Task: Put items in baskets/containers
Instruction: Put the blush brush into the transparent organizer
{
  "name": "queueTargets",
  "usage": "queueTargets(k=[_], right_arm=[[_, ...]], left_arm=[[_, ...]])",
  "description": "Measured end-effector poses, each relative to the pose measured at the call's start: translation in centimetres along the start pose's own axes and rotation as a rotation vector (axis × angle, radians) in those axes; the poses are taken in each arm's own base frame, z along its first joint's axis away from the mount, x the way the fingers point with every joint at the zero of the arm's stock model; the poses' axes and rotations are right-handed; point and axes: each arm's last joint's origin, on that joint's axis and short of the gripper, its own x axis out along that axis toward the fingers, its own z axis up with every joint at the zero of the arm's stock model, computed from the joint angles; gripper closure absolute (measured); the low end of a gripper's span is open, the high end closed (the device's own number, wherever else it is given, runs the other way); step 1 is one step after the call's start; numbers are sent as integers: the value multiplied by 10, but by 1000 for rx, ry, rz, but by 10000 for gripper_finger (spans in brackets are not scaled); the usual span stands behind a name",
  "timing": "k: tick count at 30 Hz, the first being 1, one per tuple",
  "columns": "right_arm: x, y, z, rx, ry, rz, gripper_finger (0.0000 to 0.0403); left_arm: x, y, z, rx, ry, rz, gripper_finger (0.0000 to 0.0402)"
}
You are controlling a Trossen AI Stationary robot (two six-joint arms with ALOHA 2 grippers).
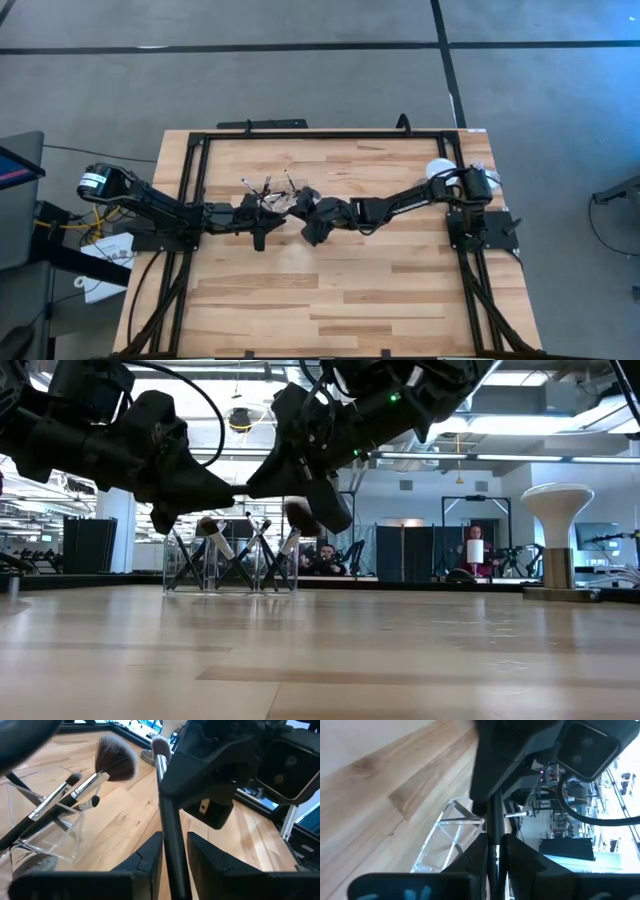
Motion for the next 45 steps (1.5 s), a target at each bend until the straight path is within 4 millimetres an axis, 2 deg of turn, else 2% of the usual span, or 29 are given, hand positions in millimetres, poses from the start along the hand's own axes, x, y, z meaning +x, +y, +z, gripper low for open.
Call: queueTargets(k=[12, 19, 27, 33, 36, 40, 43, 45], right_arm=[[0, 1, 1, 38, -39, 24, 356], [0, 1, 1, 38, -42, 23, 357], [0, 1, 2, 78, -52, 16, 330], [-6, 1, 12, 162, -52, 11, 315], [-18, -7, 18, 157, 8, -28, 316], [-54, -35, 18, 165, 28, -18, 317], [-87, -54, 4, 259, 70, 60, 317], [-110, -66, -14, 399, 72, 161, 317]], left_arm=[[0, 0, 1, 0, -10, 4, 317], [0, 0, 1, 1, -9, 9, 360], [0, 0, 1, 2, -11, 12, 359], [0, 1, 1, 2, -19, 27, 359], [0, 1, 1, 1, -32, 51, 359], [0, 1, 2, 31, -42, 58, 359], [0, 0, 4, 37, -60, 50, 359], [0, -1, 7, 42, -84, 39, 359]])
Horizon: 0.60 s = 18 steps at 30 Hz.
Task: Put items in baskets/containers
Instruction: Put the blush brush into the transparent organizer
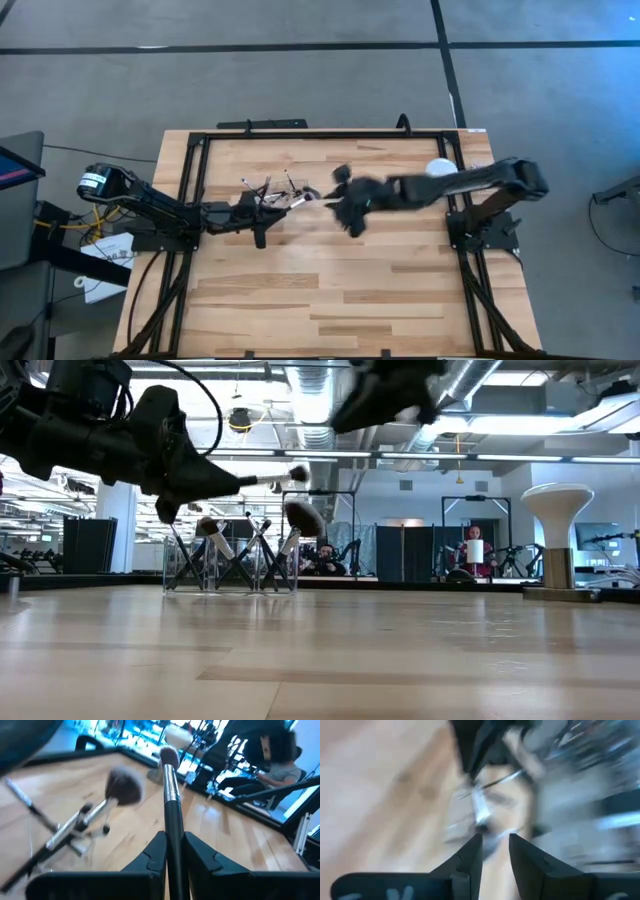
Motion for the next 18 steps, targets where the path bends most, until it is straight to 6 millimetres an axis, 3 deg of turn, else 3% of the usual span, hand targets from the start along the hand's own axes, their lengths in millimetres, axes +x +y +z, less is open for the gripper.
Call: queueTargets(k=[3, 5, 7, 13, 18], right_arm=[[-21, -14, -25, 277, -97, 255, 317], [-21, -17, -41, 423, -223, 378, 317], [-12, -17, -50, 462, -375, 359, 317], [39, -3, -69, 470, -649, 120, 317], [83, 11, -74, 583, -757, 72, 316]], left_arm=[[0, -2, 5, 62, -51, -19, 357], [0, -3, 9, 107, -87, -29, 356], [0, -4, 11, 119, -109, -47, 358], [-2, -9, 16, 203, -160, -99, 359], [-5, -15, 27, 322, -279, -148, 358]])
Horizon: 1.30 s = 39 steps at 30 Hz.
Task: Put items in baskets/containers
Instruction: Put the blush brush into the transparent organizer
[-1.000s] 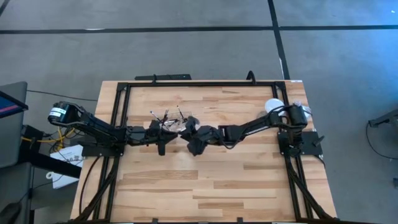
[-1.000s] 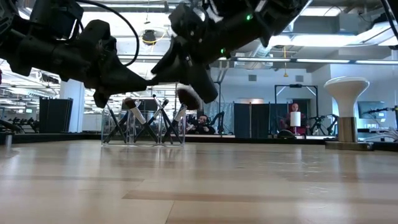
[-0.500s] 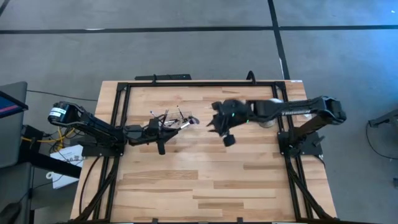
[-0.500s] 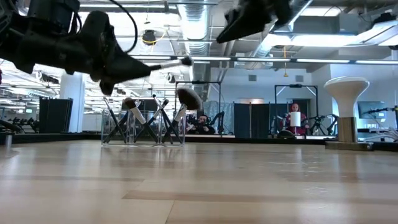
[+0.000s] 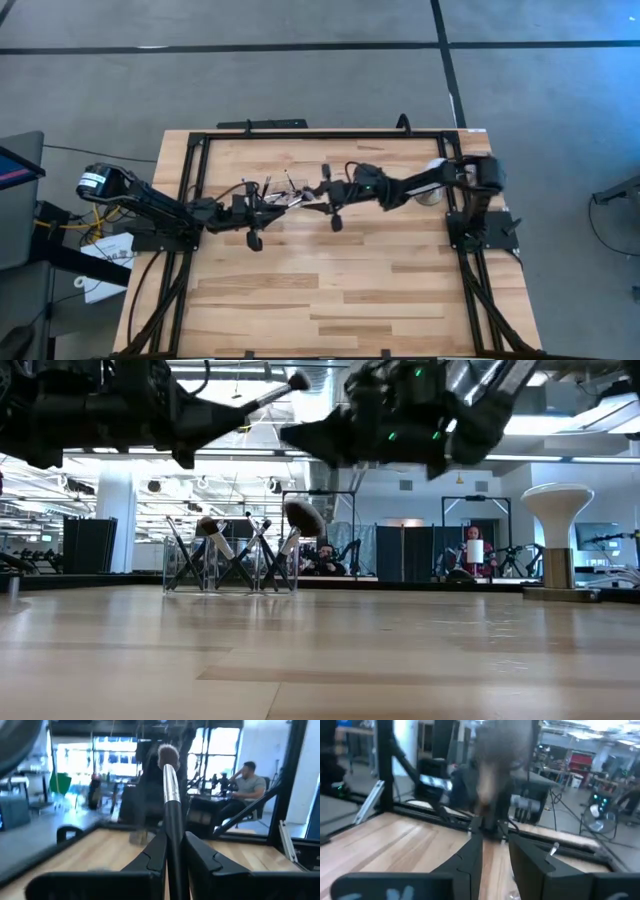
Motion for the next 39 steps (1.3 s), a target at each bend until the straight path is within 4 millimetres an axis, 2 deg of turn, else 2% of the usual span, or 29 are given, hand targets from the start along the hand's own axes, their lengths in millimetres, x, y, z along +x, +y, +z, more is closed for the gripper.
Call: queueTargets(k=[2, 5, 8, 13, 22, 26, 32, 39], right_arm=[[10, -2, -9, 18, -45, -17, 315], [21, -9, -7, 27, -129, -9, 312], [31, -11, -7, 35, -157, 72, 306], [38, -14, 8, 19, -219, 118, 291], [41, -12, 15, 30, -251, 169, 265], [41, -12, 15, 30, -252, 168, 289], [41, -13, 16, 25, -257, 157, 367], [41, -14, 14, 42, -237, 97, 369]], left_arm=[[0, 1, 2, 22, -16, -5, 359], [0, 1, 2, 23, -16, -8, 359], [0, 1, 2, 44, -18, -8, 358], [0, 1, 3, 46, -21, -8, 359], [0, 1, 4, 43, -34, -9, 359], [0, 1, 5, 41, -45, -9, 356], [0, 1, 5, 43, -44, -10, 355], [0, 2, 3, 41, -28, 34, 322]])
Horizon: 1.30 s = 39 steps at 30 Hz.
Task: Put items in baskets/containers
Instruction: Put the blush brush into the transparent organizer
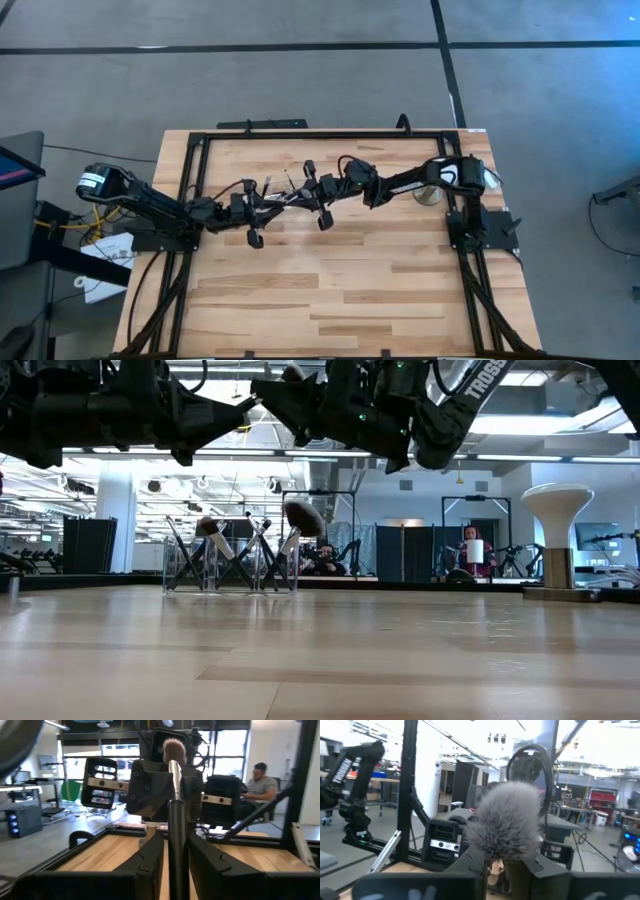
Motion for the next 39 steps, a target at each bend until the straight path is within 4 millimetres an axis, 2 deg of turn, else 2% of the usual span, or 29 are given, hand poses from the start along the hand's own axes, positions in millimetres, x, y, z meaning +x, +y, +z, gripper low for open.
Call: queueTargets(k=[5, 14, 16, 19, 23, 28, 32, 39], right_arm=[[-2, -4, 13, 27, 62, -56, 368], [-22, -13, 47, 5, 343, -246, 369], [-25, -16, 45, -33, 405, -338, 368], [-29, -21, 31, -61, 510, -463, 368], [-29, -23, 9, -10, 562, -463, 369], [-24, -25, -8, 14, 616, -461, 368], [-22, -22, -13, 33, 684, -441, 368], [-22, -24, -10, 29, 663, -447, 367]], left_arm=[[0, 1, 0, -2, 2, 45, 316], [0, 2, 0, -3, 1, 53, 314], [0, 1, 0, -3, 0, 34, 314], [0, 1, 0, -2, 1, 46, 314], [0, 1, 0, -3, 1, 45, 314], [0, 1, 0, -3, 1, 44, 314], [0, 1, 0, -3, 1, 45, 314], [0, 1, 0, -3, 1, 47, 314]])
